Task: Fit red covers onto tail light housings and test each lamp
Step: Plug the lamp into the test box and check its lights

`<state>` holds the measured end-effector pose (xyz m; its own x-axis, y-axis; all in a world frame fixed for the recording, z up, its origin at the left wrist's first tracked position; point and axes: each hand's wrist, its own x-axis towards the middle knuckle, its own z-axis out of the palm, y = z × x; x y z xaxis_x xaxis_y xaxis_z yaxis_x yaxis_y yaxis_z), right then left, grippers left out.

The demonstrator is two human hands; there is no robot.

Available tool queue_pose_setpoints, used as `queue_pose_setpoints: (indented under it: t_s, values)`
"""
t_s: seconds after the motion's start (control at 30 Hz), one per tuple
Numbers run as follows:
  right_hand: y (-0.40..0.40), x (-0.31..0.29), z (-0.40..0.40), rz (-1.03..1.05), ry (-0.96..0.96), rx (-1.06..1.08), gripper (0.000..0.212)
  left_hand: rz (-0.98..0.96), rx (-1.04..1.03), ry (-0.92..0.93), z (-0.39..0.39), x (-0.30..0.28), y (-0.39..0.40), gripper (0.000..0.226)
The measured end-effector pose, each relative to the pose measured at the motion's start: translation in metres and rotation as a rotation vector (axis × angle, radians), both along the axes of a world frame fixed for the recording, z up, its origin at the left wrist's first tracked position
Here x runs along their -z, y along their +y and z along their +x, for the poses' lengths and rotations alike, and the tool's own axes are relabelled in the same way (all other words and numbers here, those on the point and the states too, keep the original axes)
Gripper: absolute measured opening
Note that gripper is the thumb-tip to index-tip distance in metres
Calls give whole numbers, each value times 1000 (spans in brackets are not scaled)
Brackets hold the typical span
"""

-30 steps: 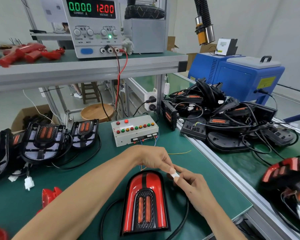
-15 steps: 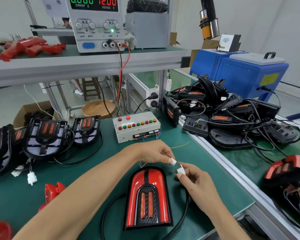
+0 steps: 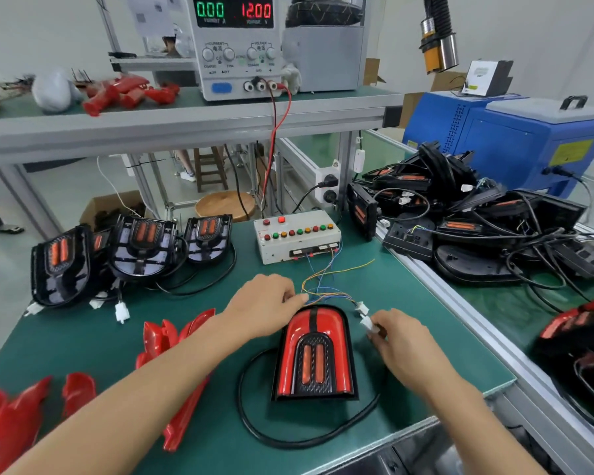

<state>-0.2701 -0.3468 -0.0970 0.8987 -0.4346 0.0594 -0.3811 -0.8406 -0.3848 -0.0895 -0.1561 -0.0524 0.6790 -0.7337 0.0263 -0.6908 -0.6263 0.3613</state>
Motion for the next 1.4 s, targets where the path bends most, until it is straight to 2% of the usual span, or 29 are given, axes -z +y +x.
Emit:
queue_pose_setpoints:
  t_s: [0.1, 0.2, 0.33, 0.43, 0.57, 0.67, 0.73, 0.8, 0.9, 1.1, 1.27, 1.33, 1.4]
  values:
    - [1, -7, 5, -81, 37, -32, 14, 110, -60, 80, -17, 9, 25, 61]
    - [3, -12, 4, -94, 20, -48, 12, 176, -74, 178, -32, 18, 35, 70]
    - [3, -17, -1, -110, -32, -43, 8, 191, -109, 286, -43, 21, 35, 58]
    - [6, -18, -7, -67, -160, -33, 12, 141, -162, 417, -45, 22, 35, 53]
    - [16, -12, -12, 180, -386, -48, 22, 25, -218, 562, -51, 26, 36, 40]
    - [23, -8, -11, 283, -406, -77, 39, -38, -222, 605, -56, 25, 37, 35]
    - [26, -8, -11, 358, -397, -100, 39, -64, -209, 606, -60, 24, 39, 36]
    - [29, -10, -10, 422, -458, -106, 28, -120, -192, 621, -65, 25, 41, 32]
    - [29, -15, -4, 408, -563, -66, 14, -258, -182, 665, -74, 25, 44, 28]
    - [27, -16, -8, 480, -582, -59, 45, -554, -332, 723, -96, 42, 39, 31]
    - [18, 3, -26, 800, -591, 234, 47, -893, -495, 856, -100, 39, 32, 24]
    - [20, 9, -35, 829, -588, 279, 48, -1014, -481, 972, -104, 35, 31, 22]
    - [19, 13, -40, 769, -522, 335, 39, -1066, -453, 1053, -112, 32, 28, 24]
